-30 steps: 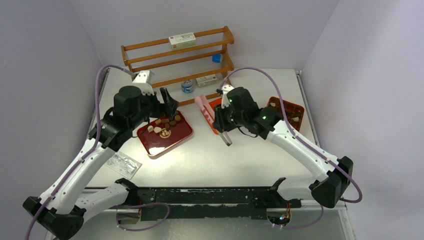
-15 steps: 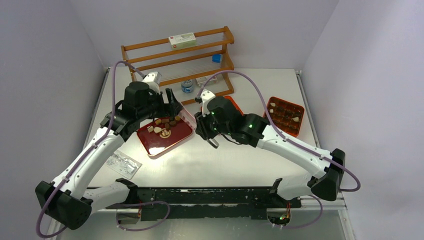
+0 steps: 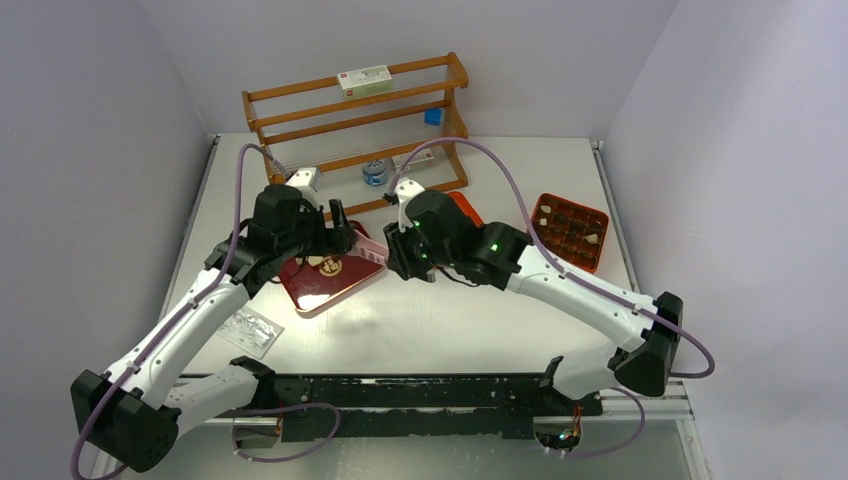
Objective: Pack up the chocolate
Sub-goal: Adjust the clamp.
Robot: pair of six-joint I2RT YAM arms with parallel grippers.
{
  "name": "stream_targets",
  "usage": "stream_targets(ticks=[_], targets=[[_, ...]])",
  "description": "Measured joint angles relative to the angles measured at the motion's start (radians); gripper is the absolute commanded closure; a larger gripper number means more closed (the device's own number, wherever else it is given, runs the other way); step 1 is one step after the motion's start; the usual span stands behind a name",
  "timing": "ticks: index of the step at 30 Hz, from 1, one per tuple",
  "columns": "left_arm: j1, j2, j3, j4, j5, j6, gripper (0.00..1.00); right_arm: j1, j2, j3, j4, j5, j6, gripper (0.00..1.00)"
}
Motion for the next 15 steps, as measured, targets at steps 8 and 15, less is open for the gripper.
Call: stream_targets(ticks=[8,15], targets=[[0.001,-0.096,-0.002,-0.04,-0.067,0.024,0.13,-0.003,0.09,0.058,-0.057,0.026,0.019,0.66],[0.001,-0.313,-0.022,-0.029,-0.22,0.082,0.02,-0.005,0.217,0.143,-0.122,0.042,0.024,0.65]])
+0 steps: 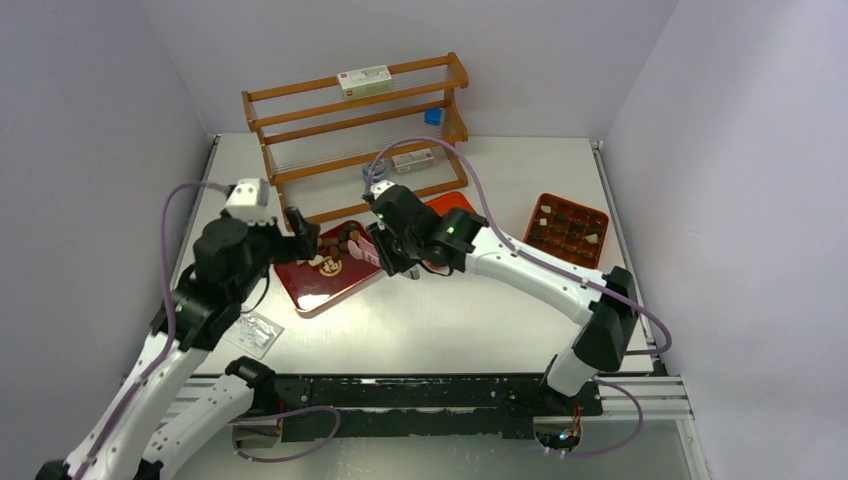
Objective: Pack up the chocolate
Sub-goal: Adjust the clamp, then pick up the fake chocolate from the plate.
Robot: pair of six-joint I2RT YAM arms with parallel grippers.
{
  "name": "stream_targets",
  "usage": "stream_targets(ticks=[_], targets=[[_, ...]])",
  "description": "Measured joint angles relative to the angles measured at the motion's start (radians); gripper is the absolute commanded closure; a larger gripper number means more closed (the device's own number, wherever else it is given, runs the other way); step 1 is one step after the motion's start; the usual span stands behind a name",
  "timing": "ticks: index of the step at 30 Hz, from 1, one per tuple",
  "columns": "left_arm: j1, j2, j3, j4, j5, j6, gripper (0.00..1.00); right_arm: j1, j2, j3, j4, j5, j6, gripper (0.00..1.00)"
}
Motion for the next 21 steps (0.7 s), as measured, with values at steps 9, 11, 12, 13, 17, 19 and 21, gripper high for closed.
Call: stream_targets(ticks=[9,11,12,13,17,19,21], targets=[[0.0,-0.277,-0.18,0.05,-0.145,0.057,0.02,0.001,0.161,0.149,-0.027,0.046,-0.002,0.64],[0.0,-0.3,-0.177,0.053,-0.175,0.068,0.02,0.002,0.224,0.194,-0.034,0.053,-0.004,0.64],[0.0,-0.301,-0.174,0.055,-0.186,0.071,0.02,0.004,0.246,0.209,-0.042,0.053,-0.004,0.64],[0.0,-0.304,-0.173,0.056,-0.197,0.075,0.02,0.005,0.267,0.234,-0.057,0.058,-0.004,0.64],[0.0,-0.32,-0.173,0.054,-0.232,0.083,0.02,0.02,0.361,0.336,-0.071,0.071,-0.006,0.64],[0.0,-0.331,-0.171,0.052,-0.25,0.084,0.02,0.029,0.393,0.371,-0.079,0.073,-0.008,0.64],[0.0,-0.343,-0.169,0.052,-0.272,0.087,0.02,0.039,0.421,0.404,-0.085,0.074,-0.009,0.64]])
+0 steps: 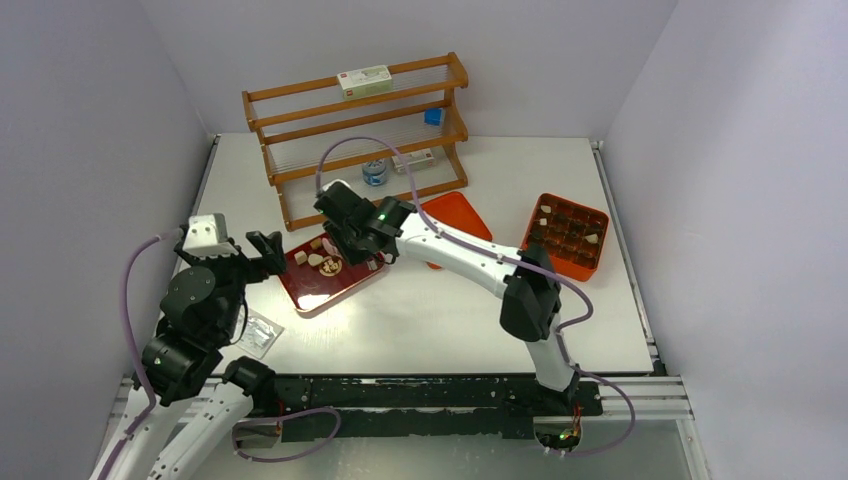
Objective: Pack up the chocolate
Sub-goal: Pick up the fake chocolate from the plate.
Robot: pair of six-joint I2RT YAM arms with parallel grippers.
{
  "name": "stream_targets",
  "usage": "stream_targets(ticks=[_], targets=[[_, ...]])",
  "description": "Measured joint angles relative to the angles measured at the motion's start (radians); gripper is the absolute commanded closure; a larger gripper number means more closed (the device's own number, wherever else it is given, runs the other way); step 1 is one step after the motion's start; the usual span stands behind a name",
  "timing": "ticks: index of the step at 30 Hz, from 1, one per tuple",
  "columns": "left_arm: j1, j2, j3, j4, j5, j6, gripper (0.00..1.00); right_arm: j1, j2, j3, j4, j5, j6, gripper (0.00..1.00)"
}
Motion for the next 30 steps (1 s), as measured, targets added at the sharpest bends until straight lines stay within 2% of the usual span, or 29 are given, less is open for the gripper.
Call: stream_targets(ticks=[10,30], targets=[[0.0,-0.025,0.018,-0.009,-0.076,0.0,0.02,0.043,0.101,0.122,-0.025,-0.007,-0.016,0.63],[-0.001,-0.024,0.018,-0.01,-0.087,0.0,0.02,0.051,0.214,0.213,-0.062,-0.008,-0.071,0.61]])
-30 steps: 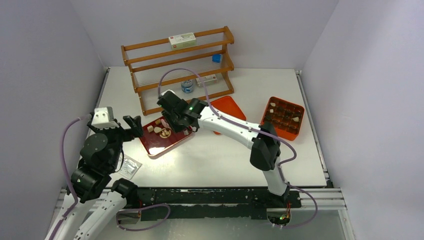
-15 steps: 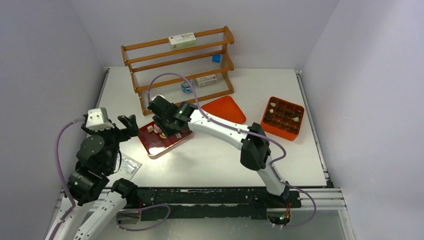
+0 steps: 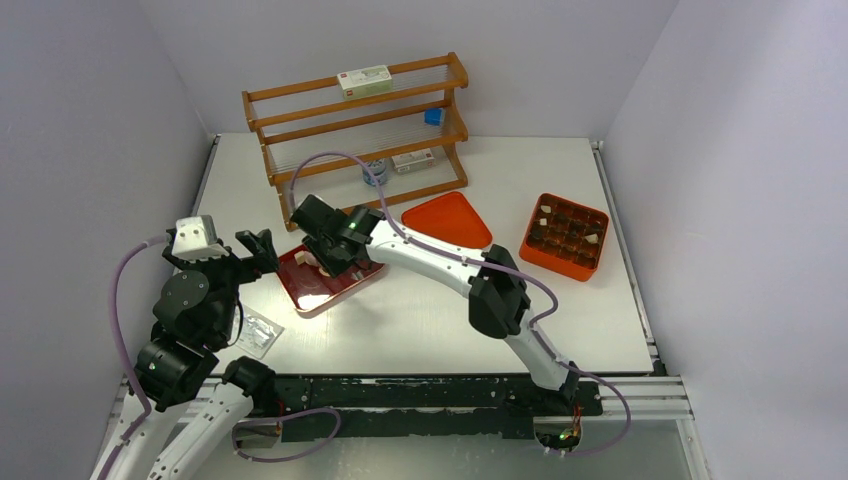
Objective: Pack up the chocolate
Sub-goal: Pick up the fake chocolate from the plate.
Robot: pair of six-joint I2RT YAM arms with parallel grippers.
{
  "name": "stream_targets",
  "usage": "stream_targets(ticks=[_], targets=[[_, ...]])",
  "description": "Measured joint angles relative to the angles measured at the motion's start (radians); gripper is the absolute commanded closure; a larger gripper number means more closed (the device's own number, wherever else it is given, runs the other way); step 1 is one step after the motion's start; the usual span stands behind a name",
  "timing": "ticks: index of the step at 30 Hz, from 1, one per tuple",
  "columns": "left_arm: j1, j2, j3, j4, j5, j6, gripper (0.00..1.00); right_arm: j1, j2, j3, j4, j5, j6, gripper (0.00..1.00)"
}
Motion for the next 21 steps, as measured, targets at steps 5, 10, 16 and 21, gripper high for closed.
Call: stream_targets(ticks=[5,10,16,21], targets=[[0.0,0.0,0.0,0.0,0.0,0.0,0.02,0.001,0.011,0.007,-0.002,-0.003,-0.008,0.6],[0.0,0.0,0.0,0.0,0.0,0.0,0.02,0.003,0.02,0.017,-0.004,-0.007,-0.013,0.6],[0.0,0.0,0.0,0.0,0.0,0.0,0.02,0.005,0.02,0.017,-0.005,-0.018,-0.019,0.6],[0.0,0.0,0.0,0.0,0.0,0.0,0.02,0.014,0.032,0.03,-0.011,-0.025,-0.026,0.6]])
